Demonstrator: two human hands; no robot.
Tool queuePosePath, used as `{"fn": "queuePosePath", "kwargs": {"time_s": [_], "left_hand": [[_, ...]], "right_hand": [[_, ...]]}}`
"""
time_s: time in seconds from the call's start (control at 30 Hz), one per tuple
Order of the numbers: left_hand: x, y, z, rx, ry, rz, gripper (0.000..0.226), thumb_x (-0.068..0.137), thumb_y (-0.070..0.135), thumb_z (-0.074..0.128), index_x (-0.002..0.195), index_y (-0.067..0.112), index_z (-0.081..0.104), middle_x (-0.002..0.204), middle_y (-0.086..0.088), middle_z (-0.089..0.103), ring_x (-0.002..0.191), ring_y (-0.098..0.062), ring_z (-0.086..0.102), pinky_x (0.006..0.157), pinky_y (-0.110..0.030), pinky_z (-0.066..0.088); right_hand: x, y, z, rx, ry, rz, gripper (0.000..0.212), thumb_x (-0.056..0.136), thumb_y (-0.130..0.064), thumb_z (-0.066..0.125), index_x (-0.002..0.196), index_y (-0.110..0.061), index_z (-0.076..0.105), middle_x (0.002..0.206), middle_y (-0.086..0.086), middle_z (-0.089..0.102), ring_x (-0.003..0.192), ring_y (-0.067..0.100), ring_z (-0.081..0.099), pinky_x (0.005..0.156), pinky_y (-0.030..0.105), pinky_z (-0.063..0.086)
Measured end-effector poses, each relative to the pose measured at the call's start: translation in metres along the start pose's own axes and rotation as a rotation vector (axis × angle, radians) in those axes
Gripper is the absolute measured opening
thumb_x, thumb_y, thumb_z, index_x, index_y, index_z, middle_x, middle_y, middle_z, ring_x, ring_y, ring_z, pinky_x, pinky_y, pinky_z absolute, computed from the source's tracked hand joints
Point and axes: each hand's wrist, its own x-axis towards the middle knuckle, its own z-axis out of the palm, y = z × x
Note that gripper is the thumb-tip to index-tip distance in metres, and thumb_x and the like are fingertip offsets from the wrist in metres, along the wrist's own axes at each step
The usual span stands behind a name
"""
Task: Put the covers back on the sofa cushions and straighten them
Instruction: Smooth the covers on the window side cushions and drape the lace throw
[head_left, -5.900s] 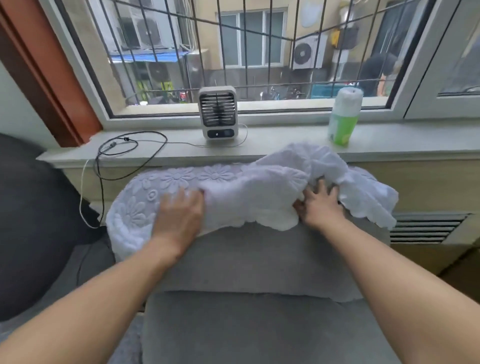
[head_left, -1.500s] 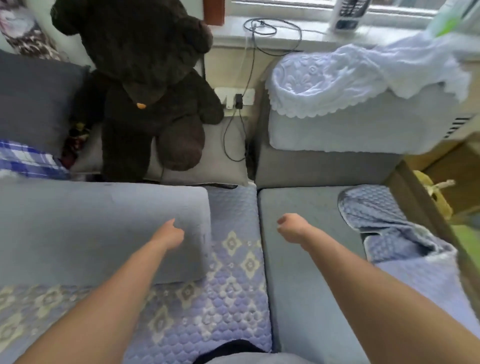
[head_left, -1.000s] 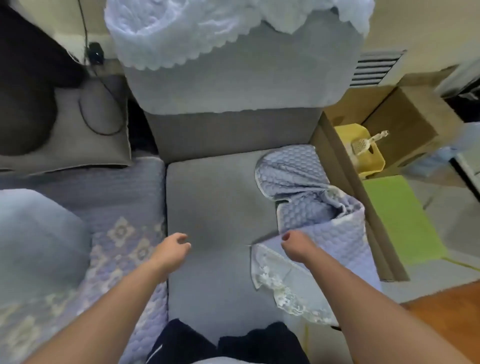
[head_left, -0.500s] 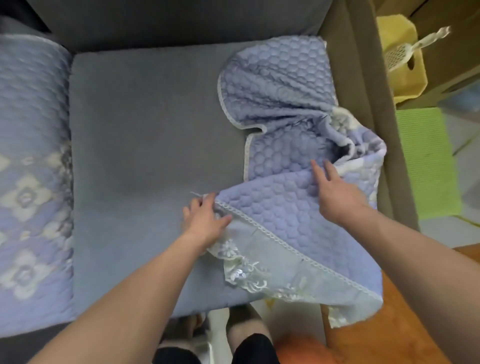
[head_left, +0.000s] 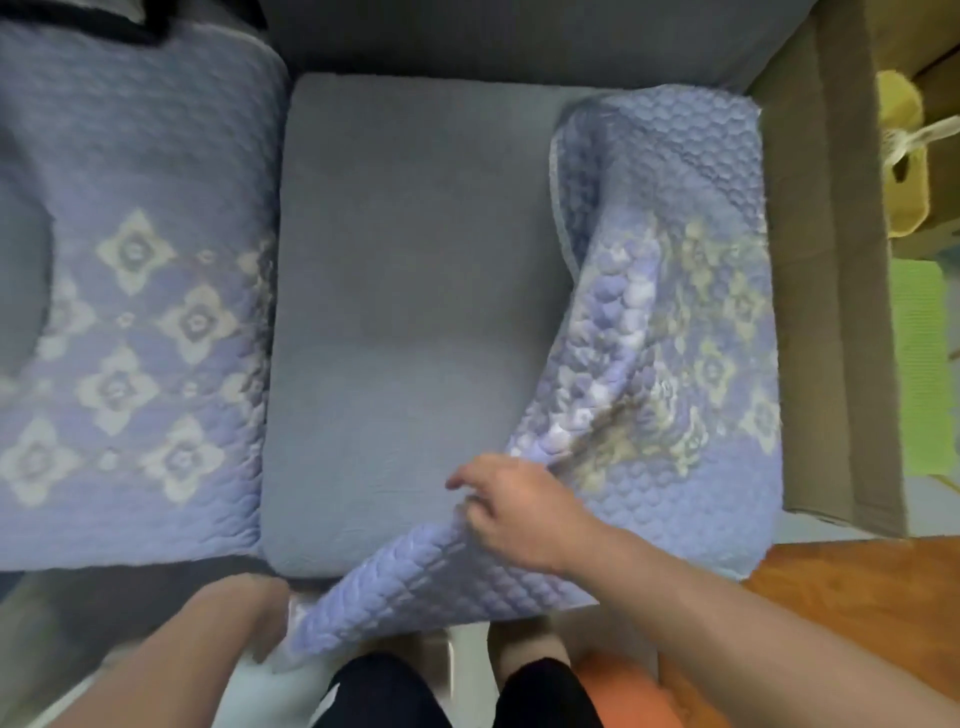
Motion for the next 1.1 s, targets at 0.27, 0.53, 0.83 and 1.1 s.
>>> {"fn": "queuePosePath", "kwargs": {"time_s": [0.27,0.53,0.83,1.1], "left_hand": [[0.005,0.084,-0.086,-0.832,0.634,0.453,0.023,0.095,0.028,0.059,0.116,0.023,0.068,0.117,0.001,0.071,0.108,-0.02,0.064,0.092,-0.029,0.048],[0.008,0.103,-0.065,-0.891,0.258,0.778,0.029,0.096,0.048,0.059,0.084,0.027,0.075,0.079,0.016,0.071,0.071,0.006,0.055,0.074,-0.018,0.047],[0.02,0.139,-0.043,-0.828,0.176,0.64,0.043,0.081,0.059,0.058,0.061,0.021,0.059,0.057,0.013,0.047,0.056,-0.001,0.04,0.061,-0.027,0.036],[0.009,0.196,-0.036,-0.788,0.006,0.534,0.062,0.076,0.08,0.05,0.108,0.029,0.066,0.115,0.008,0.066,0.106,-0.014,0.059,0.095,-0.031,0.044]], "right_hand": [[0.122,0.022,-0.063,-0.456,0.27,0.235,0.024,0.082,-0.011,0.064,0.103,-0.001,0.056,0.102,0.021,0.056,0.09,0.04,0.061,0.068,0.036,0.046],[0.119,0.116,-0.072,-0.272,0.165,0.997,0.089,0.095,-0.051,0.043,0.155,-0.005,-0.004,0.153,0.025,0.035,0.137,0.041,0.04,0.111,0.045,0.031],[0.138,0.161,-0.097,-0.245,0.152,0.886,0.088,0.08,-0.079,0.04,0.114,0.0,0.057,0.095,0.016,0.071,0.078,0.034,0.073,0.083,0.05,0.059],[0.139,0.152,-0.116,-0.654,0.097,0.658,0.03,0.085,-0.011,0.06,0.113,-0.001,0.065,0.117,0.019,0.065,0.109,0.037,0.064,0.082,0.039,0.053]]}}
